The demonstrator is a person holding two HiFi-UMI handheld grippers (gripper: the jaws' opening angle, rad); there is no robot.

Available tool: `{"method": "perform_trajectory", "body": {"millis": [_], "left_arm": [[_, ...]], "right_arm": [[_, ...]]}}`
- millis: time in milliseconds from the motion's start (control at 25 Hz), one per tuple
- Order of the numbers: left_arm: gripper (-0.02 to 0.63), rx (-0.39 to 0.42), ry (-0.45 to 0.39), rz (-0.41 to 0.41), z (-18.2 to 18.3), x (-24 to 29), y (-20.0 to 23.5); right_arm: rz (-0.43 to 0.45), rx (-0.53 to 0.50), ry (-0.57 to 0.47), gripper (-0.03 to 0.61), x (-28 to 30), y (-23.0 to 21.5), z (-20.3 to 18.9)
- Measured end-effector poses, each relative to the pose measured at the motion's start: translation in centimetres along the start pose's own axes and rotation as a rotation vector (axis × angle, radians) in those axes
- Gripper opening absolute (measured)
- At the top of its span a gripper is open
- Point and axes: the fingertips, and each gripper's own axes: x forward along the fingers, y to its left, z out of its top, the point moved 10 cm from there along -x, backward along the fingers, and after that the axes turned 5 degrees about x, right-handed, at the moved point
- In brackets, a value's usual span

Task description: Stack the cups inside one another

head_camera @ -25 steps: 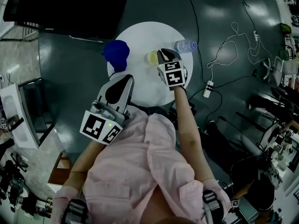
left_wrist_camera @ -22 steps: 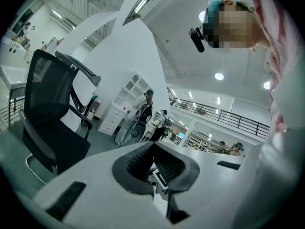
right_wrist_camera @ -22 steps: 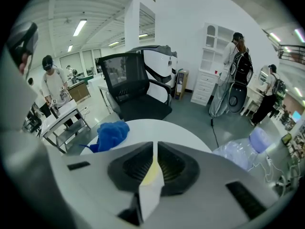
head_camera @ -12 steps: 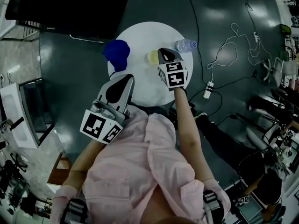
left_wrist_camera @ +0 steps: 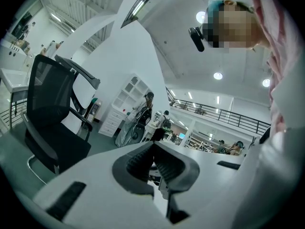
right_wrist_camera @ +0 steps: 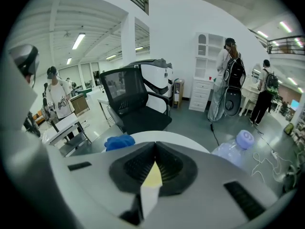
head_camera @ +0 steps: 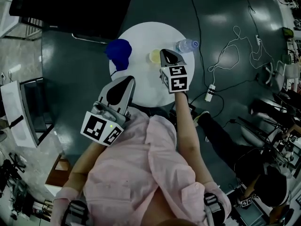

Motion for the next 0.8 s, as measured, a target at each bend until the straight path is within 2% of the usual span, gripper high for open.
{"method": "perform_trajectory", "body": {"millis": [280, 800], "left_arm": [[0.018, 0.022, -0.001, 0.004, -0.5, -0.3, -1.9], [0.018, 0.091, -0.027, 0.055, -1.3, -0.8, -5.9]], "right_arm": [[0.004, 0.047, -0.074, 0.031, -2.6, 0.0, -1.0], [0.0, 0.066, -0.256, 0.029, -9.1, -1.2, -0.6]]}}
